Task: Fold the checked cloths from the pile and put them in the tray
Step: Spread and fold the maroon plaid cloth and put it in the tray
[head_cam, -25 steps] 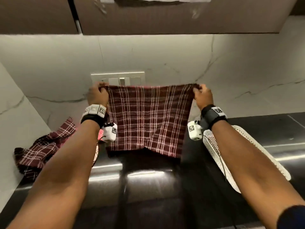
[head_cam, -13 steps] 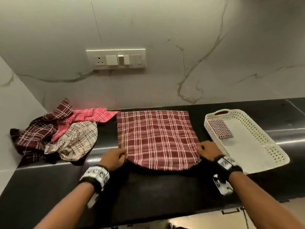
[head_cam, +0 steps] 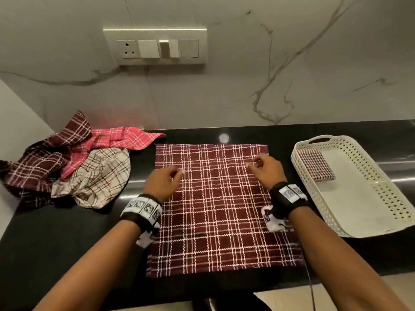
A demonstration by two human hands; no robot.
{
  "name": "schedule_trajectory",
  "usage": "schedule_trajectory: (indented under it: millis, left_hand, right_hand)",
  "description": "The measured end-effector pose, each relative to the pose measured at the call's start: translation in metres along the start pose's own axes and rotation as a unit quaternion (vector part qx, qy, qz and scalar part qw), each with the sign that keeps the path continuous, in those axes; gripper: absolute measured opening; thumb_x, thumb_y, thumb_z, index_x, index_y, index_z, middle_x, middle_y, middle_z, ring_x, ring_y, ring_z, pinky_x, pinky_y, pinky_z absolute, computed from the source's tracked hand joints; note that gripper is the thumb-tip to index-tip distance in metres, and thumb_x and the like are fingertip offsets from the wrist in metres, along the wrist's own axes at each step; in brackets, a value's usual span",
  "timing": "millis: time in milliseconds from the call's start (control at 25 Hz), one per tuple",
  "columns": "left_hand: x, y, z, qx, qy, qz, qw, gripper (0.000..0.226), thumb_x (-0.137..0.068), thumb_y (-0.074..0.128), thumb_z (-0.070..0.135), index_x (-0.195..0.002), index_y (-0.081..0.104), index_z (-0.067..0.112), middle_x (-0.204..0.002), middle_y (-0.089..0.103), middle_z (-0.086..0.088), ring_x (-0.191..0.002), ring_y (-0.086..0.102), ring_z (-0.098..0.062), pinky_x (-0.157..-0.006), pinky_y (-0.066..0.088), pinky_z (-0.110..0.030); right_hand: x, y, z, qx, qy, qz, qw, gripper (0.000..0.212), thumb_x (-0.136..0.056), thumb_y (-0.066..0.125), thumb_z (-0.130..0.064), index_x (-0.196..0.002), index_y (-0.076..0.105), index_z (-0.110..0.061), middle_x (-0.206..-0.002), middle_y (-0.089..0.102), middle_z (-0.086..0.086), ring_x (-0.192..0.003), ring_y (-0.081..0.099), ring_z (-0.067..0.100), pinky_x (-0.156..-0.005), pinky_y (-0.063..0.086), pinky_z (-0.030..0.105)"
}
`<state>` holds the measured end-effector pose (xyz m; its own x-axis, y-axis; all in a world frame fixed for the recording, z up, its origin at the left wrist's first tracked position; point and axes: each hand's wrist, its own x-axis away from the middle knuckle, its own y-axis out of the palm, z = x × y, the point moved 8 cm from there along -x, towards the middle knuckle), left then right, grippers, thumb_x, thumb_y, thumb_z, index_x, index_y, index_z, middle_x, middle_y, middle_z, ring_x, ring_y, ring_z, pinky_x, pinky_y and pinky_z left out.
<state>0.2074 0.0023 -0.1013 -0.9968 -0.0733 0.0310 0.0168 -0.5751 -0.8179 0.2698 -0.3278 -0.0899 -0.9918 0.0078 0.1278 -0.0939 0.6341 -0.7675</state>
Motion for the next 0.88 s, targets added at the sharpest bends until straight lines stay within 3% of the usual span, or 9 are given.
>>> schedule_trajectory:
  millis: [80, 120, 200, 320, 400, 480, 640, 760, 880]
  left_hand:
    - [-0.043, -0.008, -0.038, 0.024, -0.147, 0.065, 0.987, 0.031, -0.094, 0.057, 0.04, -0.111, 0.061, 0.014, -0.106, 0.067, -0.006, -0.095, 0.063, -0.026, -0.08, 0.047, -0.034]
    - [-0.059, -0.004, -0.049, -0.005, -0.168, 0.057, 0.984, 0.034, -0.093, 0.059, 0.033, -0.119, 0.058, 0.011, -0.118, 0.062, -0.012, -0.108, 0.059, -0.032, -0.089, 0.047, -0.04]
    - [-0.085, 0.02, -0.044, -0.081, -0.097, -0.008, 0.992, 0.042, -0.091, 0.062, 0.031, -0.129, 0.052, 0.015, -0.132, 0.05, -0.013, -0.125, 0.048, -0.034, -0.102, 0.043, -0.046]
    - [-0.096, 0.077, -0.013, -0.124, -0.007, -0.172, 0.977, 0.085, -0.077, 0.069, 0.06, -0.148, 0.03, 0.032, -0.158, 0.022, -0.006, -0.146, 0.021, -0.033, -0.117, 0.026, -0.052]
    - [-0.099, 0.101, -0.011, -0.159, -0.035, -0.248, 0.955, 0.12, -0.063, 0.069, 0.077, -0.154, 0.002, 0.037, -0.164, -0.009, -0.003, -0.151, -0.007, -0.033, -0.119, 0.001, -0.057]
    - [-0.106, 0.114, -0.012, -0.187, -0.038, -0.29, 0.938, 0.138, -0.052, 0.069, 0.083, -0.151, -0.016, 0.041, -0.16, -0.028, -0.001, -0.147, -0.024, -0.032, -0.114, -0.012, -0.059]
    - [-0.114, 0.117, -0.027, -0.2, -0.037, -0.315, 0.927, 0.15, -0.039, 0.068, 0.089, -0.144, -0.03, 0.046, -0.153, -0.041, 0.001, -0.14, -0.037, -0.031, -0.109, -0.019, -0.065]
    - [-0.117, 0.117, -0.031, -0.207, -0.039, -0.327, 0.921, 0.154, -0.034, 0.064, 0.093, -0.138, -0.038, 0.045, -0.144, -0.05, 0.002, -0.135, -0.043, -0.031, -0.105, -0.023, -0.066]
    - [-0.114, 0.12, -0.021, -0.218, 0.01, -0.327, 0.92, 0.152, -0.033, 0.062, 0.095, -0.127, -0.047, 0.048, -0.144, -0.051, -0.002, -0.131, -0.047, -0.03, -0.102, -0.029, -0.062]
  right_hand:
    - [-0.036, -0.01, 0.028, -0.092, 0.105, 0.055, 0.989, 0.034, -0.088, 0.073, -0.036, -0.113, 0.059, -0.017, -0.107, 0.069, 0.004, -0.082, 0.063, 0.013, -0.073, 0.045, 0.021]
    - [-0.051, -0.012, 0.044, -0.116, 0.15, 0.07, 0.979, 0.042, -0.087, 0.073, -0.038, -0.118, 0.057, -0.016, -0.116, 0.068, 0.008, -0.088, 0.065, 0.017, -0.076, 0.045, 0.022]
    - [-0.079, -0.008, 0.07, -0.107, 0.202, 0.057, 0.972, 0.069, -0.084, 0.074, -0.047, -0.135, 0.047, -0.01, -0.134, 0.059, 0.016, -0.114, 0.062, 0.031, -0.092, 0.045, 0.03]
    - [-0.118, 0.003, 0.083, -0.112, 0.222, 0.005, 0.969, 0.093, -0.077, 0.078, -0.054, -0.146, 0.037, -0.008, -0.144, 0.051, 0.018, -0.128, 0.054, 0.036, -0.104, 0.042, 0.039]
    - [-0.138, 0.014, 0.076, -0.23, 0.212, -0.052, 0.948, 0.084, -0.077, 0.083, -0.038, -0.144, 0.043, -0.008, -0.137, 0.057, 0.021, -0.117, 0.062, 0.033, -0.103, 0.048, 0.043]
    - [-0.154, 0.016, 0.062, -0.349, 0.164, -0.102, 0.917, 0.068, -0.08, 0.08, -0.01, -0.14, 0.049, -0.011, -0.124, 0.065, 0.025, -0.099, 0.07, 0.029, -0.09, 0.057, 0.043]
    - [-0.175, -0.018, 0.069, -0.462, 0.067, -0.014, 0.884, 0.055, -0.08, 0.066, 0.018, -0.126, 0.058, -0.011, -0.105, 0.074, 0.013, -0.095, 0.072, 0.019, -0.077, 0.058, 0.026]
    - [-0.169, -0.027, 0.093, -0.256, 0.085, 0.051, 0.962, 0.048, -0.076, 0.053, 0.026, -0.111, 0.066, -0.003, -0.084, 0.077, 0.005, -0.08, 0.071, 0.017, -0.077, 0.058, 0.029]
    - [-0.159, -0.009, 0.087, -0.086, 0.103, 0.029, 0.991, 0.033, -0.082, 0.056, 0.005, -0.107, 0.068, -0.012, -0.096, 0.075, 0.01, -0.092, 0.071, 0.024, -0.085, 0.053, 0.031]
